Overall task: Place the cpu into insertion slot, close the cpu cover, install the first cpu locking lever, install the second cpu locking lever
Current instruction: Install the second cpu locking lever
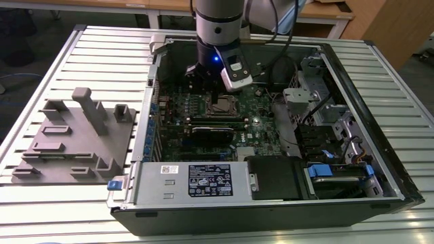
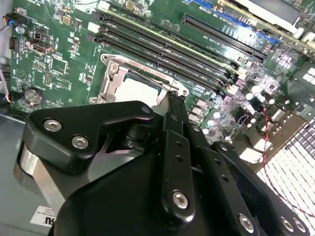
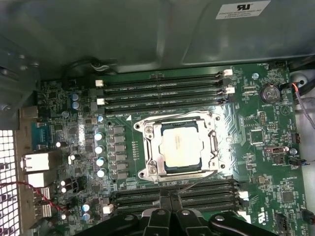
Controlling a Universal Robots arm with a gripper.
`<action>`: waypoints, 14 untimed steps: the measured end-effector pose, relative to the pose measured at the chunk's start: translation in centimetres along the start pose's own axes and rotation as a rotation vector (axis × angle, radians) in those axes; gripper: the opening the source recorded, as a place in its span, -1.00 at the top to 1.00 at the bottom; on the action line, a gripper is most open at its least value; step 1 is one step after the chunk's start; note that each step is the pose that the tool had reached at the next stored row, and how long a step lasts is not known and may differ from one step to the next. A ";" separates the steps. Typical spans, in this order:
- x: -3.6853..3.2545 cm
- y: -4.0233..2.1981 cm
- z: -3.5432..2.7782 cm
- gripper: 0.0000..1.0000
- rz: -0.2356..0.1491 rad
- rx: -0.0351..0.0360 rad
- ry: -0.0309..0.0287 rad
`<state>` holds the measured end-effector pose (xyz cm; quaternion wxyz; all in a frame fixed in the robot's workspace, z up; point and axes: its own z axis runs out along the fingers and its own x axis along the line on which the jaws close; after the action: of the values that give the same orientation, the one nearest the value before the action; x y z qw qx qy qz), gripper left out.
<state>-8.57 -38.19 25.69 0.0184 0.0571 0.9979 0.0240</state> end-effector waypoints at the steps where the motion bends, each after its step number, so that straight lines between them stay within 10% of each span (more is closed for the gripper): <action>1: 0.00 -0.01 0.09 0.80 0.000 0.0000 0.0000; 14: 0.01 -0.08 0.58 0.80 -0.001 -0.0008 0.0000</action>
<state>-8.57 -38.24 25.10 0.0184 0.0565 0.9979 0.0244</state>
